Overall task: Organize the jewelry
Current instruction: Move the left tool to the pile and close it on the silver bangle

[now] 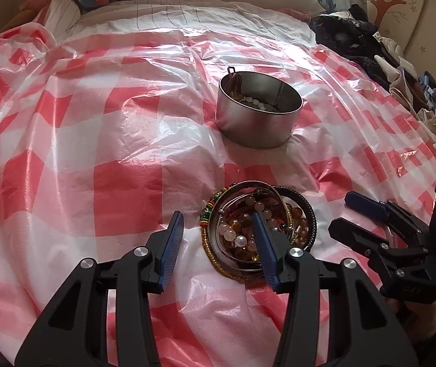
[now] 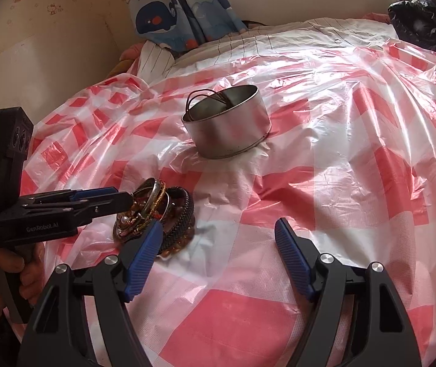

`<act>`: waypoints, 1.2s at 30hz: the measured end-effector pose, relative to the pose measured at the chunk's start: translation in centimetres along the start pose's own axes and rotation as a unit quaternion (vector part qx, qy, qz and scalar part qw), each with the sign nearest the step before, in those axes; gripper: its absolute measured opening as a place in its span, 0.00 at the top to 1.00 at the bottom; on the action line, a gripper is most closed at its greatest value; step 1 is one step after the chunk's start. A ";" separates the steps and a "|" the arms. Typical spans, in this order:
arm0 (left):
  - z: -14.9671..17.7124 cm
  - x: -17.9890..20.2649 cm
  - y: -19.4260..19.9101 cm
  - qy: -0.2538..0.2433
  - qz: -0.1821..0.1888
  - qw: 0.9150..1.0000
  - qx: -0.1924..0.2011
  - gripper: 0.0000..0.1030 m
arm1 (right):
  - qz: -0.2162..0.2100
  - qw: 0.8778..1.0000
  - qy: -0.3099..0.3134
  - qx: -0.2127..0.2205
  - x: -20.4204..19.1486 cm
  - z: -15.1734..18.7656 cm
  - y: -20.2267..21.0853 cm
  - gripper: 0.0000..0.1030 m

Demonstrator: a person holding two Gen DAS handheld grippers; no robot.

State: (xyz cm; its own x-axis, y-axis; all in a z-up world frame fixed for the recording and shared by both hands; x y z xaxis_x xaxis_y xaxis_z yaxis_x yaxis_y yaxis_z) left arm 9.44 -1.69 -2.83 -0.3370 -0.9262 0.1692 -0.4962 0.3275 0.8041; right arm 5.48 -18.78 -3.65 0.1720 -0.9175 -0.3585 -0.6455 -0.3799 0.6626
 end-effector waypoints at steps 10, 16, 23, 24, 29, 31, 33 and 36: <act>-2.5 1.1 -2.4 -0.037 -0.011 0.999 0.017 0.62 | 0.004 1.000 0.003 -0.003 0.0 0.1 -0.4 0.28; -2.1 2.6 -2.1 -0.084 -0.010 0.996 -0.003 1.00 | 0.004 1.000 0.005 -0.006 0.0 0.1 -0.6 0.27; -1.7 1.9 0.5 -0.063 0.004 0.998 0.018 1.00 | 0.005 1.000 0.005 -0.006 -0.1 0.1 -0.6 0.27; -1.8 1.8 0.6 -0.063 -0.002 0.998 0.019 1.00 | 0.005 1.000 0.005 -0.006 -0.1 0.1 -0.6 0.27; -2.4 1.8 -1.5 -0.075 -0.011 0.997 0.005 0.70 | 0.005 1.000 0.005 -0.005 -0.1 0.1 -0.6 0.27; -2.5 1.7 -2.6 -0.079 -0.017 0.997 -0.006 0.70 | 0.004 1.000 0.004 -0.005 -0.1 0.1 -0.6 0.27; -2.6 1.8 -3.1 -0.075 -0.002 0.997 -0.013 0.76 | 0.004 1.000 0.004 -0.006 -0.1 0.1 -0.7 0.27; -2.3 2.9 -3.0 -0.096 0.014 0.995 -0.022 1.00 | 0.003 1.000 0.004 -0.007 -0.1 0.0 -0.7 0.26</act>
State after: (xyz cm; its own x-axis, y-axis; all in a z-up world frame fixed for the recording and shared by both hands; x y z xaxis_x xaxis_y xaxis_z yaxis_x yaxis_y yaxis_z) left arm 11.78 -5.76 -3.44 -0.4987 -0.8626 0.0847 -0.4498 0.3411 0.8254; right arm 5.91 -18.39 -4.12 0.1752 -0.9204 -0.3495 -0.6364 -0.3767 0.6731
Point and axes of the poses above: each gripper's, at about its wrist camera, not at the fingertips, and y roughly against the way its jaws point, x to its right, z to its underside, the point moved 5 cm from there along -y, roughly the way its jaws point, and after that the axes turned 3 degrees about -y, right-handed, at the moved point
